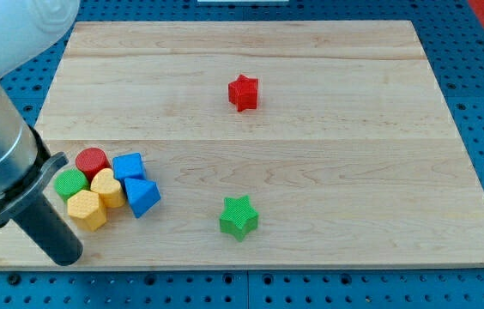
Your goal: Tap the blue triangle at the bottom right side
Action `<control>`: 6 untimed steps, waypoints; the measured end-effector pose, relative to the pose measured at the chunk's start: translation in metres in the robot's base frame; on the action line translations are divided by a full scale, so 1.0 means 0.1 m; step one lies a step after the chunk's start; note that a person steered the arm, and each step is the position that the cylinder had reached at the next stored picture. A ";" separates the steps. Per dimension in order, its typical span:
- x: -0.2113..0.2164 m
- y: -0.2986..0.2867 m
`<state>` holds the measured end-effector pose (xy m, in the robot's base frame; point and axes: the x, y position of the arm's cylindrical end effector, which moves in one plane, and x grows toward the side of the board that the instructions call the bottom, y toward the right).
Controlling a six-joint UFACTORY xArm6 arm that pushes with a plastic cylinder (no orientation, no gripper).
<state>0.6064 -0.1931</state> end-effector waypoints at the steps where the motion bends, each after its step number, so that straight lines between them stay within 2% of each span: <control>1: -0.14 0.03; 4: -0.12 0.45; 6: -0.42 0.91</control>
<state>0.5641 -0.1022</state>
